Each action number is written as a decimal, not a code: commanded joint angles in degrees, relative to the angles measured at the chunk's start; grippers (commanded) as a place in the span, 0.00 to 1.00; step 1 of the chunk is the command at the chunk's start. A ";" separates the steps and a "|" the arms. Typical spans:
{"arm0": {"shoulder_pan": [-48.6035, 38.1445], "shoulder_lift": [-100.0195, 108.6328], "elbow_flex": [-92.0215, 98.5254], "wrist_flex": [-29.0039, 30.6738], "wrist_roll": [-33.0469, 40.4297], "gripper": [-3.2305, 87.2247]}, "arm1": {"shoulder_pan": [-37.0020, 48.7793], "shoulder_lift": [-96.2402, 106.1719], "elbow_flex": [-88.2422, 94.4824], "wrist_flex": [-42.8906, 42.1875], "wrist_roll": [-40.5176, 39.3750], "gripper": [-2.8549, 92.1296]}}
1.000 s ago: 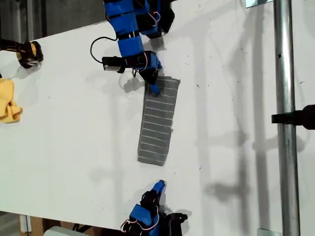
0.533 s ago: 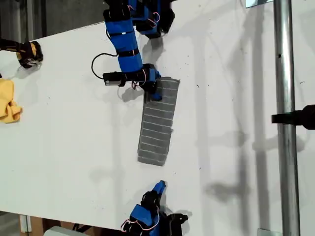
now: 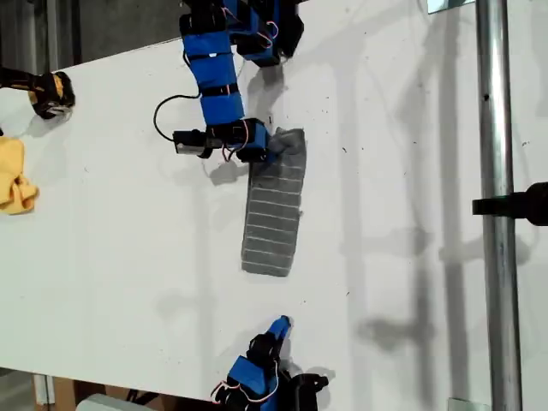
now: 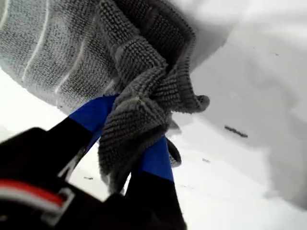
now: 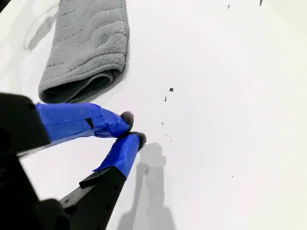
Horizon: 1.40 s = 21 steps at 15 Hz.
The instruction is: Grasp corners of a towel and fold twice.
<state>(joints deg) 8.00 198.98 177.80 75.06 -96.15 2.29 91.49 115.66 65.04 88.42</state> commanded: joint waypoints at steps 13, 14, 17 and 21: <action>0.88 0.35 -1.14 0.88 -1.41 0.07 | 5.45 25.05 5.98 -6.59 -7.65 0.03; 0.88 0.35 -1.14 0.88 -1.58 0.06 | 5.54 16.00 -1.67 -8.17 -10.11 0.03; 1.14 0.35 -1.32 0.88 -1.58 0.06 | 5.62 -4.39 -19.95 -8.35 -14.59 0.03; 1.32 0.35 -1.23 0.88 -1.67 0.06 | 5.45 -15.56 -27.69 -6.68 -14.59 0.19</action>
<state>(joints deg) 8.79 198.98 177.45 75.50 -97.03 7.56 76.03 92.11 58.01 73.83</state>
